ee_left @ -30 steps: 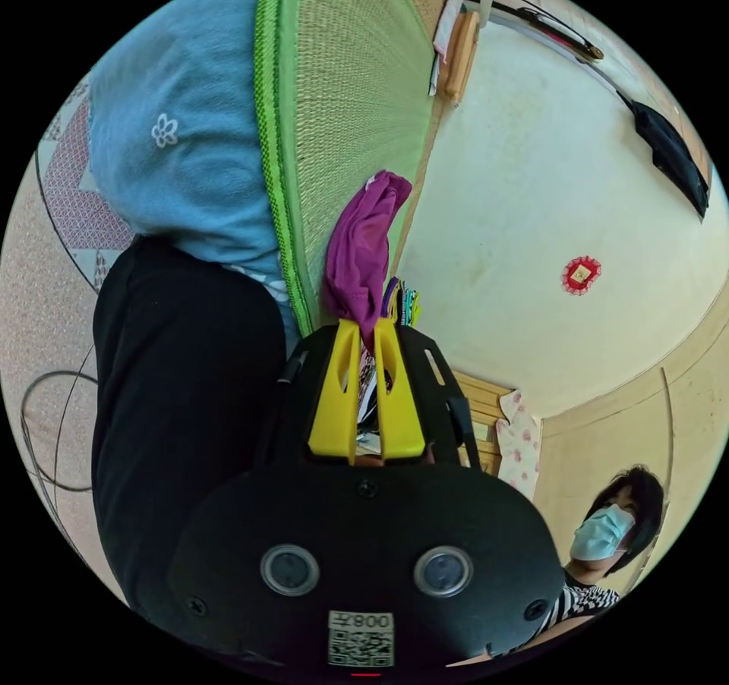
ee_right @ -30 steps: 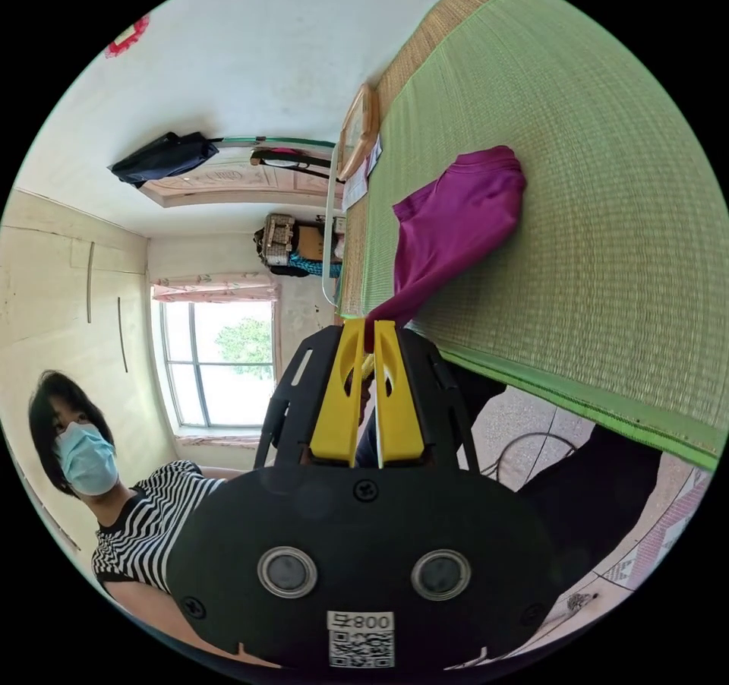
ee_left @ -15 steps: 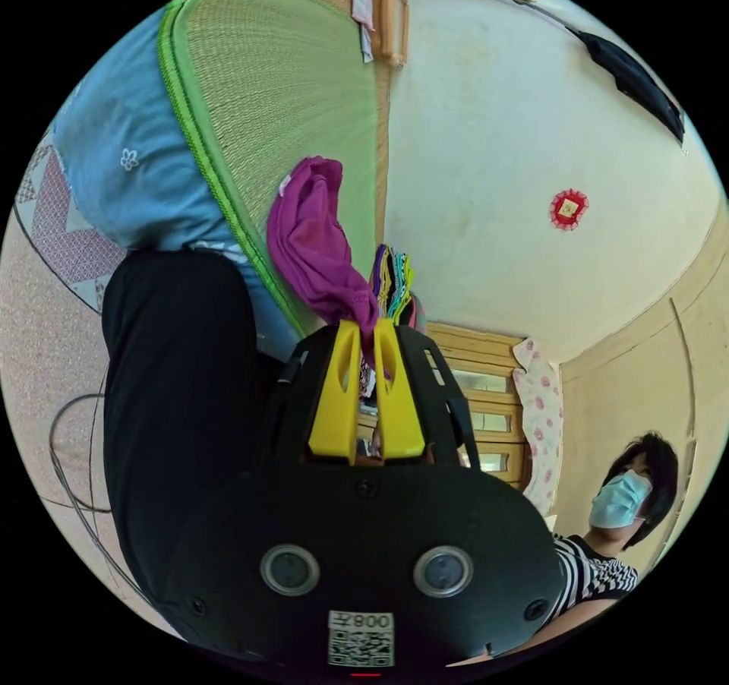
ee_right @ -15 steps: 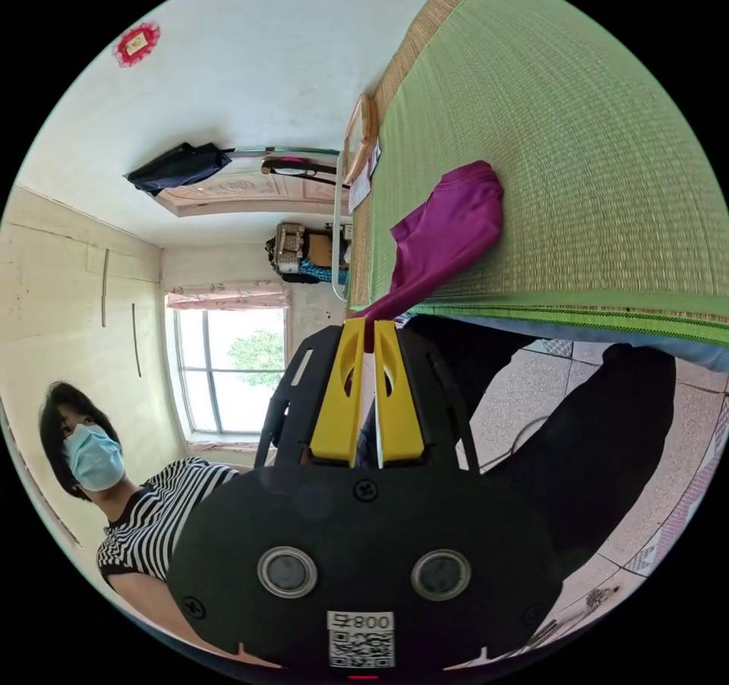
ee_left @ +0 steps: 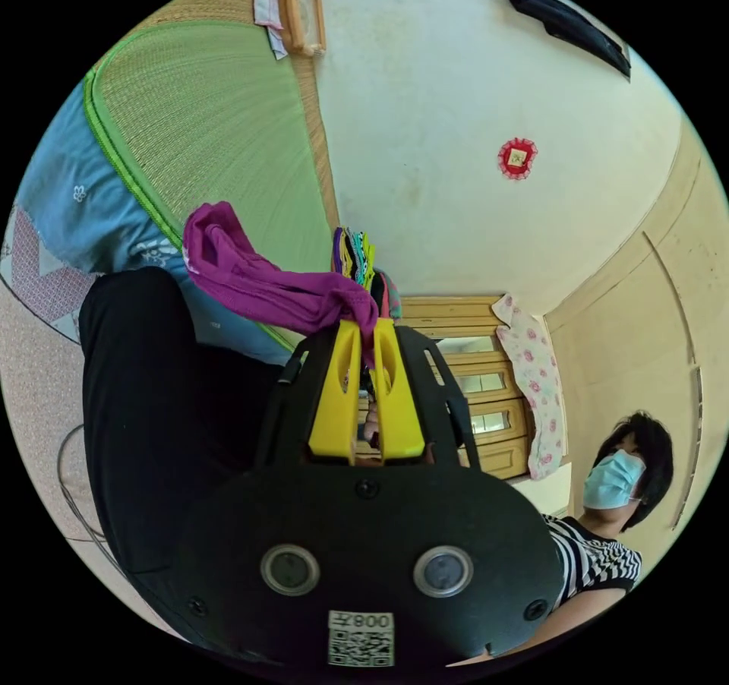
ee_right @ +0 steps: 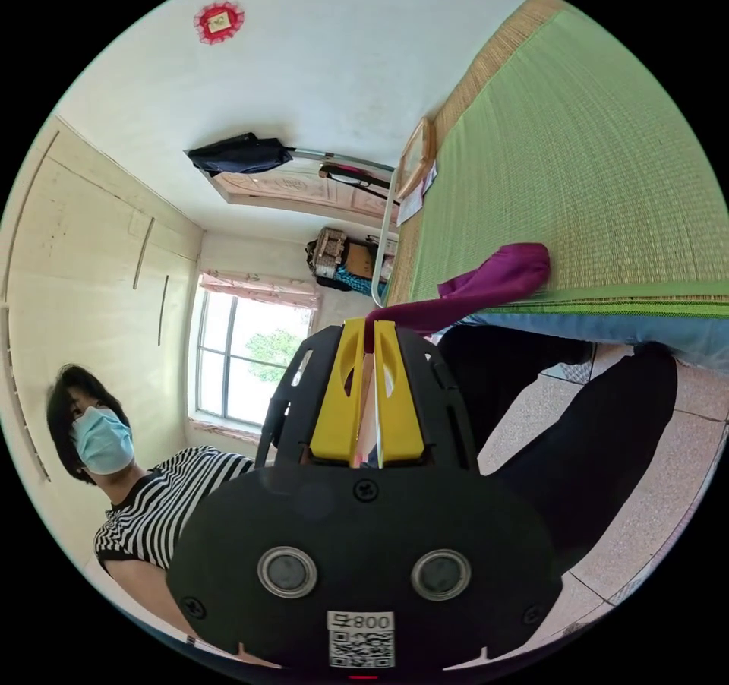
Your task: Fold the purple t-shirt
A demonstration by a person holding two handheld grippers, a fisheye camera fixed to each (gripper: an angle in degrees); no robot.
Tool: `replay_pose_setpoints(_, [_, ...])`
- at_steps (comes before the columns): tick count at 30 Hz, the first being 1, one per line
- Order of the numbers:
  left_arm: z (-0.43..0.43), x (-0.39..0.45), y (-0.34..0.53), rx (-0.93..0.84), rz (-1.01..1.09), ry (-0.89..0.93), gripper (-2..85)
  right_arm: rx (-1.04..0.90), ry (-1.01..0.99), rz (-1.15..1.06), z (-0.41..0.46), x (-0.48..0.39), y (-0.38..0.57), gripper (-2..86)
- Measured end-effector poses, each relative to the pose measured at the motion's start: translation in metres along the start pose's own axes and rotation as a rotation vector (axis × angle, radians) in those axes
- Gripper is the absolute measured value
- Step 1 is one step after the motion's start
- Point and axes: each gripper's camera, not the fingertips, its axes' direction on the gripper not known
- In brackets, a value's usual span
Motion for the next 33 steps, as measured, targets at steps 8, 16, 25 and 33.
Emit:
replay_pose_setpoints(8, [0.008, 0.051, 0.028, -0.028, 0.098, 0.031, 3.3, 0.047, -0.044, -0.097, -0.052, -0.026, 0.048, 1.8])
replay_pose_setpoints(16, [0.030, 0.094, 0.053, -0.067, 0.150, 0.067, 3.4, 0.107, -0.075, -0.170, -0.118, -0.044, 0.101, 1.8])
replay_pose_setpoints(25, [0.074, 0.160, 0.064, -0.137, 0.243, 0.116, 3.3, 0.200, -0.105, -0.264, -0.197, -0.069, 0.155, 1.7])
replay_pose_setpoints(33, [0.139, 0.237, 0.052, -0.228, 0.341, 0.152, 3.2, 0.291, -0.096, -0.376, -0.272, -0.101, 0.178, 1.7])
